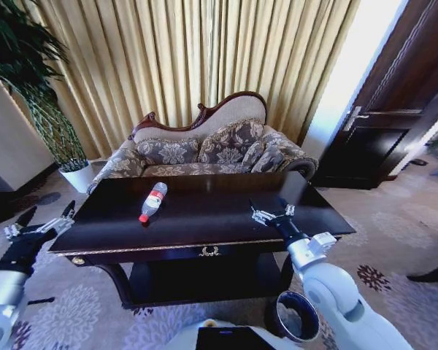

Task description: Move to the front of the table and place the trash on the table into the trash bin.

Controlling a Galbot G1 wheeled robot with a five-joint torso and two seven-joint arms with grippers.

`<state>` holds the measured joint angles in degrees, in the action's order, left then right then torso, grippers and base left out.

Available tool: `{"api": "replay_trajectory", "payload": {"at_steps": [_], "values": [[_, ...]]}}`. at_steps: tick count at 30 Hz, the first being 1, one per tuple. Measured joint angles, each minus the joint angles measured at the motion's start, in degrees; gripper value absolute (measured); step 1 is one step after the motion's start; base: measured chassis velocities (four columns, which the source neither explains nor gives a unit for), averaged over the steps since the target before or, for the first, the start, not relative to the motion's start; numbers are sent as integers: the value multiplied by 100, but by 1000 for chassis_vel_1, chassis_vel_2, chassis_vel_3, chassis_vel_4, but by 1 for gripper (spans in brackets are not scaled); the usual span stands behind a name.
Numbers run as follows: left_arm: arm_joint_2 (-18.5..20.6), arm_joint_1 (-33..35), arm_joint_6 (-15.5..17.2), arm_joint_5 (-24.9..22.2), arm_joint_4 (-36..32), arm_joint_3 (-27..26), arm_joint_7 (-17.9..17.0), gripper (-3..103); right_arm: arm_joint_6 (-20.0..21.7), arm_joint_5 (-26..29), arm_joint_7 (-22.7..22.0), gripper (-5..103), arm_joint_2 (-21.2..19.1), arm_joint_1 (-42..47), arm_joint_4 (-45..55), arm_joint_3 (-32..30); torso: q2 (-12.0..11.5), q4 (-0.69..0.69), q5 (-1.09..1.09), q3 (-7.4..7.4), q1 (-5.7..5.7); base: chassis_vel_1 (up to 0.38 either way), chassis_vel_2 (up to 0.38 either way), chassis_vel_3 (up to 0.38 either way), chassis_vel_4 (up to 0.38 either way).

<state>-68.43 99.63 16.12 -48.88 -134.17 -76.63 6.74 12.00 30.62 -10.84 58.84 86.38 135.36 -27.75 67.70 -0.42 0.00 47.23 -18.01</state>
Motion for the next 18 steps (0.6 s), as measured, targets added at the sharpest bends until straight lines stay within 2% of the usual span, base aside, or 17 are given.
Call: {"api": "replay_trajectory", "payload": {"at_steps": [1, 4, 5, 9, 11, 13, 15, 17, 18], "values": [[0, 0, 0, 0, 0, 0, 0, 100, 0, 0, 0, 100, 0, 0, 0, 0, 0, 0, 0, 0, 0, 0, 0, 0, 0], [418, -240, 96, -114, 258, 105, -219, 100, -46, -56, 0, 100, 59, 30, -56, -4, -2, 0, -1, 2, -4, 0, 0, 0, 0], [418, -240, 96, -114, 258, 105, -219, 100, -46, -56, 0, 100, 59, 30, -56, -4, -2, 0, -1, 2, -4, 0, 0, 0, 0], [1131, -561, 308, -442, 642, 299, -564, 100, -67, -147, 1, 100, 91, 129, -67, -11, -4, -1, -1, 4, -9, 0, 0, 0, 0], [1255, -638, 331, -505, 720, 348, -600, 100, -67, -164, 1, 100, 86, 146, -59, -24, -3, -1, 0, 4, -9, 0, 0, 0, 0], [1577, -946, 406, -597, 962, 622, -698, 100, -67, -216, 0, 100, 73, 189, -21, -72, -3, 0, 0, 3, -7, 0, 0, 0, 0], [1618, -998, 413, -603, 994, 681, -709, 100, -66, -225, 0, 100, 72, 198, -17, -76, -3, 0, 0, 3, -7, 0, 0, 0, 0], [1833, -1371, 543, -630, 1161, 1156, -918, 100, -56, -319, 0, 100, 74, 272, 5, -70, -3, 0, 0, 3, -7, 0, 0, 0, 0], [1833, -1371, 543, -630, 1161, 1156, -918, 100, -56, -319, 0, 100, 74, 272, 5, -70, -3, 0, 0, 3, -7, 0, 0, 0, 0]]}}
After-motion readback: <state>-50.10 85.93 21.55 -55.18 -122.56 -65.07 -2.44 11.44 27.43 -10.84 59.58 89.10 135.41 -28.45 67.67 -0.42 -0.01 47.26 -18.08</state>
